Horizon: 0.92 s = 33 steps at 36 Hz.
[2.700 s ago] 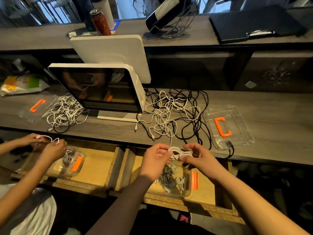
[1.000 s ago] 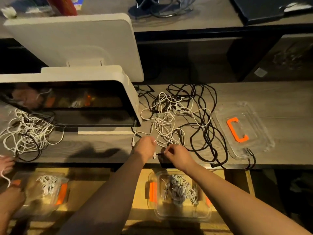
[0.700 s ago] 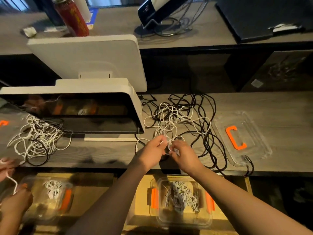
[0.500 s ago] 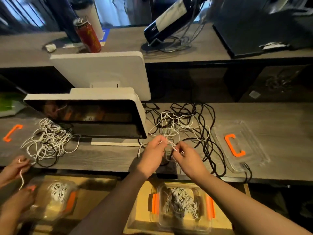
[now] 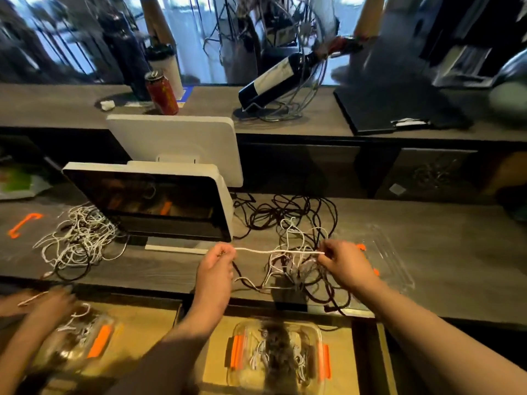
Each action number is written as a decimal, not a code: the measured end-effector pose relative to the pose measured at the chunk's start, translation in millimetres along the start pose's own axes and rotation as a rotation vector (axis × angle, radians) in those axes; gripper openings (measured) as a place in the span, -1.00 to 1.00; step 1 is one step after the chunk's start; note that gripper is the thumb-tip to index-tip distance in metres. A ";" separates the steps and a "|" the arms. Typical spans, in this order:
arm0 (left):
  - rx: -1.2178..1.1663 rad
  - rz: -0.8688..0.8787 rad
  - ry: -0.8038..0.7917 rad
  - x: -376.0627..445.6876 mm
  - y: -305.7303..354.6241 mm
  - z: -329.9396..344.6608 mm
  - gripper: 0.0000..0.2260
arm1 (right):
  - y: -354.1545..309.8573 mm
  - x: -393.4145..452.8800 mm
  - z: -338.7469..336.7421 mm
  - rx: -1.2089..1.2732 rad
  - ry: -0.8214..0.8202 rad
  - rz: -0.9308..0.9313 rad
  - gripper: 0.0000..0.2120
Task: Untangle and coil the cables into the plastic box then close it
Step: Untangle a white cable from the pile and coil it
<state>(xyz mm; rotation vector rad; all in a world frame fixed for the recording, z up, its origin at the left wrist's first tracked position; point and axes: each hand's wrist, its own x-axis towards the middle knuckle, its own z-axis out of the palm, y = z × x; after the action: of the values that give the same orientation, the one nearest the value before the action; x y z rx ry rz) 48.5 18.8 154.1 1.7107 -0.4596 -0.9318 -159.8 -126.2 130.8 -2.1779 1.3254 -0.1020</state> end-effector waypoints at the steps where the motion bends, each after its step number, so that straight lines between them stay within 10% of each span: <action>1: -0.014 0.003 0.012 -0.3 0.5 0.3 -0.79 | 4.1 -0.3 -3.4 -0.005 0.014 0.005 -0.88; 22: -0.346 -0.068 0.339 7.5 22.6 16.5 -0.78 | 14.4 23.2 -58.4 0.973 0.189 0.093 -0.69; 33: 0.562 0.401 0.196 19.3 52.1 40.6 -0.77 | -13.1 33.4 -59.2 0.480 -0.020 -0.240 -0.88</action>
<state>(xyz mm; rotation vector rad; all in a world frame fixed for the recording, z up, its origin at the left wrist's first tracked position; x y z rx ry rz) 36.6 -38.0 191.1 2.0761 -0.9550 -0.3506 -153.5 -175.6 179.0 -1.9018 0.9063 -0.4427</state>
